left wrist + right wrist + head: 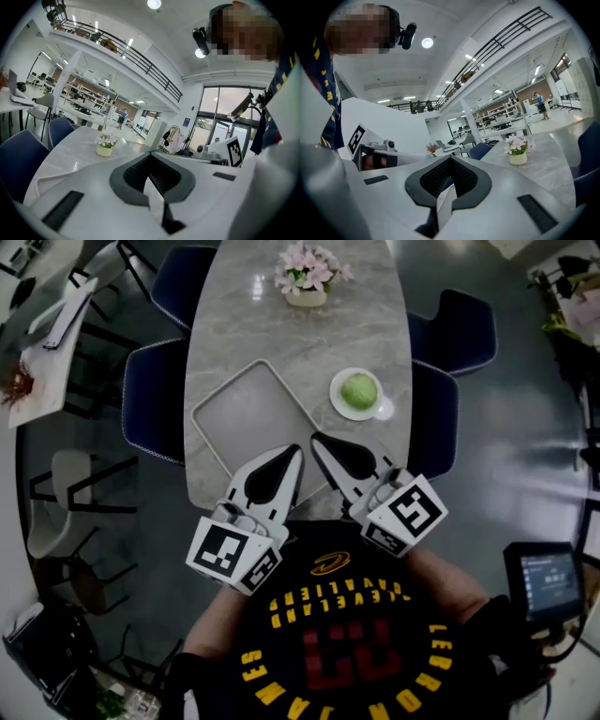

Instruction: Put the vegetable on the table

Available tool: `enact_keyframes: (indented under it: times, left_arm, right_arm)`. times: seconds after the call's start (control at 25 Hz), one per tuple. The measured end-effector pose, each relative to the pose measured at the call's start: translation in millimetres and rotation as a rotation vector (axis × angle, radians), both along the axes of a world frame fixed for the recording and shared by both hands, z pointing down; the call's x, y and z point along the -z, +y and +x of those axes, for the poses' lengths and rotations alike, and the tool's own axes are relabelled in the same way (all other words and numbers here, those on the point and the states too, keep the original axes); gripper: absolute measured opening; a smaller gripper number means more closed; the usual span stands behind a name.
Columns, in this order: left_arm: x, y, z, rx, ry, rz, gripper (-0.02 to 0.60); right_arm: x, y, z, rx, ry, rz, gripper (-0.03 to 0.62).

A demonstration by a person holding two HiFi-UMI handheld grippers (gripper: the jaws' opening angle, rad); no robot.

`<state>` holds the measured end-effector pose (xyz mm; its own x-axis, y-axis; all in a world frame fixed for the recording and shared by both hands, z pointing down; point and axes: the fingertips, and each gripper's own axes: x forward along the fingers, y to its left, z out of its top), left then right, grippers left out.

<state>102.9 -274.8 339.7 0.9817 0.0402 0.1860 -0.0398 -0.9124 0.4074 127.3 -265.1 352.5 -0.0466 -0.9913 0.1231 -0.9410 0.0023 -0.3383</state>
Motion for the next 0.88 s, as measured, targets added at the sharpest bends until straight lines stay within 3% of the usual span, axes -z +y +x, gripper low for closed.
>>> enact_keyframes:
  times: [0.2,0.88]
  left_arm:
    - [8.6,-1.9,-5.0,0.006,0.026,0.029,0.002]
    - [2.8,0.7,5.9,-0.02,0.023,0.022,0.002]
  right_arm:
    - [15.6,3.1,-2.0,-0.012,0.027,0.065,0.005]
    - [16.7,0.0,0.6,-0.001,0.034,0.074,0.005]
